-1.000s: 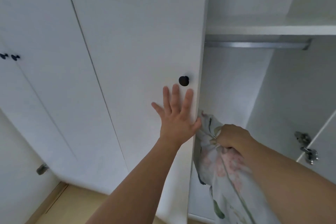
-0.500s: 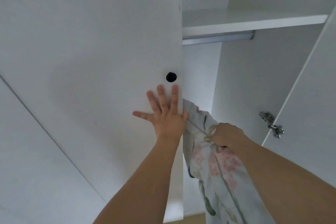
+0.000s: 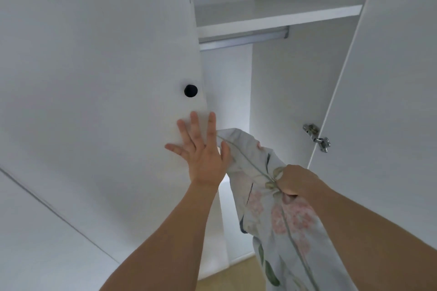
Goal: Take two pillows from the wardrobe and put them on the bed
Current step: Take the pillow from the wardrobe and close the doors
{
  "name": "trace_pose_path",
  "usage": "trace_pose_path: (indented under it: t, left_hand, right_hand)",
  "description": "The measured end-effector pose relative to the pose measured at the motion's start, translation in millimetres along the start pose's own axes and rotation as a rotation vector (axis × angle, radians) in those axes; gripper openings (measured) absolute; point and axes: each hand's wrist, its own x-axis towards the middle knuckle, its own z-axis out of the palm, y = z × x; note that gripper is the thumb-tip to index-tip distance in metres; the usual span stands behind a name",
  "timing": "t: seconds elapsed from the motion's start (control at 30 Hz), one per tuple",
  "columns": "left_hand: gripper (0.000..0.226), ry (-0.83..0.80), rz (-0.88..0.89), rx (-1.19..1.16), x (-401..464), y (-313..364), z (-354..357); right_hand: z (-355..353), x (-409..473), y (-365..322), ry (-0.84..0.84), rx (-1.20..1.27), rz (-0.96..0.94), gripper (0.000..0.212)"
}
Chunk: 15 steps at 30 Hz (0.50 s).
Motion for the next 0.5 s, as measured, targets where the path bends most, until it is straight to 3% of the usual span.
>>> trace_pose_path:
  t: [0.23, 0.3, 0.5]
  left_hand:
    - [0.080, -0.183, 0.313, -0.081, -34.7, 48.5, 3.6]
    - [0.077, -0.234, 0.400, -0.110, -41.9, 64.8, 5.7]
    - [0.077, -0.362, 0.725, -0.195, -56.6, 135.5, 5.8]
  right_hand:
    - [9.0, -34.2, 58.6, -0.020, 0.027, 0.075, 0.016]
    - [10.2, -48.2, 81.9, -0.025, 0.026, 0.136, 0.006]
    - [-1.2, -111.5, 149.3, -0.131, 0.038, 0.342, 0.021]
